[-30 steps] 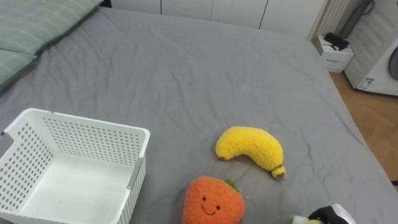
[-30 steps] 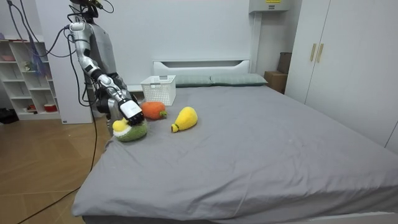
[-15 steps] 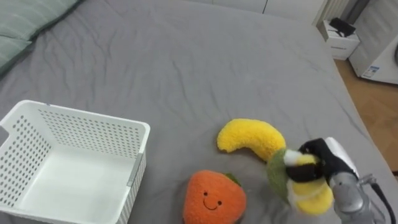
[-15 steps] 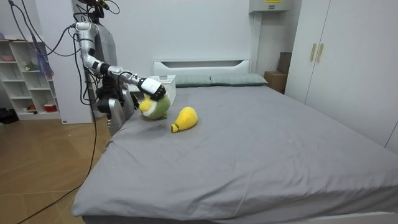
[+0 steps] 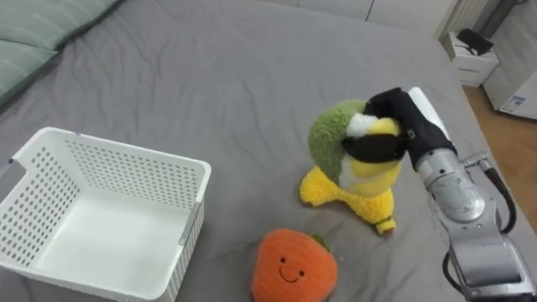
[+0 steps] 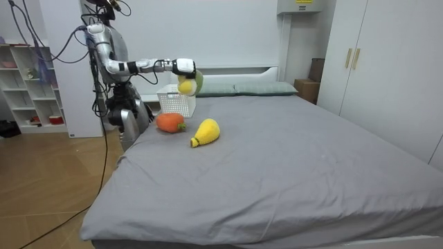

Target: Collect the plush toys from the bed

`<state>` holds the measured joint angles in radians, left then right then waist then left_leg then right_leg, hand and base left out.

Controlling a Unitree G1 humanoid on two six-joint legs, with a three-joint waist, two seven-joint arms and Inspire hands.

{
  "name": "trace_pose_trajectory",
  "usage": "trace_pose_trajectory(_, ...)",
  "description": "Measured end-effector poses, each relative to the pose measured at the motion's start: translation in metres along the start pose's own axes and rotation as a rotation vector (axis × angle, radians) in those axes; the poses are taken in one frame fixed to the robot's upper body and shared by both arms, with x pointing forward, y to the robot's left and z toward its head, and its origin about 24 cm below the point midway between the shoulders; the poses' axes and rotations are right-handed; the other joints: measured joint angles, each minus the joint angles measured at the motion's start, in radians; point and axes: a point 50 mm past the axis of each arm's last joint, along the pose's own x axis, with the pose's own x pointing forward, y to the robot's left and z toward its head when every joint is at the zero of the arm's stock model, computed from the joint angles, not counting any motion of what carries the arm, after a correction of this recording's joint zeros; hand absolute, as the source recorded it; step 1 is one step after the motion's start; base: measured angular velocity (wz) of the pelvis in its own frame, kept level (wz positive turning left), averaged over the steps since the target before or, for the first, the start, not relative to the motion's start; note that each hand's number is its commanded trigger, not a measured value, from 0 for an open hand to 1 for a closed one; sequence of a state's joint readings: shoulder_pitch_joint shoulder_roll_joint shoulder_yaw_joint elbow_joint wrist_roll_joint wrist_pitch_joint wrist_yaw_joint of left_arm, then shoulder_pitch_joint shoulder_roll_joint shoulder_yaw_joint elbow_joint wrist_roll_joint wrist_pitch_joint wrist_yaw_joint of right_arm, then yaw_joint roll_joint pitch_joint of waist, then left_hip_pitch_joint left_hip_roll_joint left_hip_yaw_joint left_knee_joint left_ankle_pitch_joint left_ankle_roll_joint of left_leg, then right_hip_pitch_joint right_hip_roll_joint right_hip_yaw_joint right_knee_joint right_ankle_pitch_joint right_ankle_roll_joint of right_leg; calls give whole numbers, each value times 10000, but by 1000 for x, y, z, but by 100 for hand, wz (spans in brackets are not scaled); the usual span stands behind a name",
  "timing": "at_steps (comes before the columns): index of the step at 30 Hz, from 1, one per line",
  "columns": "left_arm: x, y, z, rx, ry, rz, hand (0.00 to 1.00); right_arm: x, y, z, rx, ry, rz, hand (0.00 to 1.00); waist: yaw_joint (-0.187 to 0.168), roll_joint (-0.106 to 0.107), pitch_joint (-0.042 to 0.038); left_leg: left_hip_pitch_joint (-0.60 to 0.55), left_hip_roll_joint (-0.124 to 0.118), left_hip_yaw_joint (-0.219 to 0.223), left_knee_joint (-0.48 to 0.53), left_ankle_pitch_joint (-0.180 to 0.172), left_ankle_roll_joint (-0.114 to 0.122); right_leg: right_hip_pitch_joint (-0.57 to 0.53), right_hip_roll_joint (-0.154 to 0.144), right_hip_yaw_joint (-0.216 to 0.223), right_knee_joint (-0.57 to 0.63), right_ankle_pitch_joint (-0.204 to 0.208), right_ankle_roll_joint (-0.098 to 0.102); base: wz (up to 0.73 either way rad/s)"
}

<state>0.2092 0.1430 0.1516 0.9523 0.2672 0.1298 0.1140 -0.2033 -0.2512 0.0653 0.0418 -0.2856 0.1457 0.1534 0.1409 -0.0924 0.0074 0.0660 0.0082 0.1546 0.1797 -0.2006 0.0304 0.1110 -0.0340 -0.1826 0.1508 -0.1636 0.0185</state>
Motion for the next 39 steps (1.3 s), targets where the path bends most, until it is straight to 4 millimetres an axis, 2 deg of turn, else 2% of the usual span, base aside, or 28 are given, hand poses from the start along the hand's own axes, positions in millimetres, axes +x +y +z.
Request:
trace_pose_trajectory(6, 0, -2, 4, 53, -126, -6, 0, 15, 13, 29, -308, -987, 992, 100, 806, 3, 5, -103, -41, -281, 64, 30, 4, 29, -6, -199, -19, 0, 0, 14)
trace_pose_trajectory(11, 1, -1, 12, 146, -379, 18, 0, 24, 35, 53, -704, -1656, 1950, 100, 1209, -36, 16, -374, -136, -780, 188, 80, 26, 76, -72, -776, -50, 0, 0, 26)
trace_pose_trajectory(12, 1, 0, 14, 247, -436, 44, 0, 26, 40, 59, -912, -1783, 2047, 100, 1393, -82, 36, -391, -165, -868, 180, 122, 24, 81, -91, -846, -85, 0, 0, 32)
trace_pose_trajectory(14, 1, 0, 14, 341, -444, 47, 0, 31, 48, 62, -1154, -1761, 2242, 100, 1497, -157, 21, -413, -219, -1108, 189, 176, 36, 167, -131, -1072, -142, -1, 0, 33)
trace_pose_trajectory(18, 1, 0, 17, 509, -453, -66, 0, 32, 61, 65, -869, -1657, 2595, 100, 2229, -341, 110, -620, -295, -1422, 229, 249, 35, 145, -167, -1355, -158, 0, 1, 28)
trace_pose_trajectory(20, 1, -3, 15, 512, -376, -145, 0, 35, 68, 68, -961, -1716, 2877, 100, 2349, -340, 112, -661, -352, -1604, 303, 256, 46, 179, -194, -1543, -158, 0, 1, 27)
trace_pose_trajectory(21, 1, -4, 17, 506, -431, -177, 0, 38, 71, 70, -1006, -1718, 3002, 88, 2422, -331, 119, -764, -371, -1707, 403, 262, 54, 166, -208, -1652, -156, 0, 1, 25)
trace_pose_trajectory(22, 1, -4, 19, 525, -461, -194, 0, 39, 72, 71, -1033, -1733, 3050, 60, 2480, -324, 123, -812, -377, -1732, 441, 265, 58, 148, -211, -1674, -152, 0, 1, 24)
trace_pose_trajectory(23, 1, -4, 20, 526, -493, -197, 0, 41, 74, 73, -1076, -1755, 3155, 0, 2544, -325, 123, -899, -392, -1797, 506, 272, 65, 123, -217, -1731, -151, 0, 2, 21)
trace_pose_trajectory(27, 2, -4, 23, 598, -560, -196, 0, 41, 82, 80, -1197, -1967, 3372, 0, 2788, -300, 141, -987, -410, -1916, 573, 282, 61, 99, -216, -1776, -125, 3, 7, 7)
trace_pose_trajectory(32, 2, -6, 27, 838, -590, -272, 0, 37, 99, 87, -1494, -2268, 3921, 0, 2866, -341, 121, -1088, -409, -1949, 533, 319, 47, 6, -205, -1771, -128, 3, 7, 1)
trace_pose_trajectory(35, 2, -7, 30, 873, -639, -273, 0, 37, 99, 87, -1499, -2263, 3895, 0, 2958, -408, 102, -1081, -411, -1948, 492, 326, 47, -3, -204, -1769, -142, 3, 7, 0)
trace_pose_trajectory(39, 2, -6, 33, 862, -717, -219, 0, 38, 97, 87, -1464, -2276, 3521, 0, 2995, -481, 146, -1103, -412, -1950, 474, 330, 45, 5, -200, -1763, -150, 3, 7, 0)
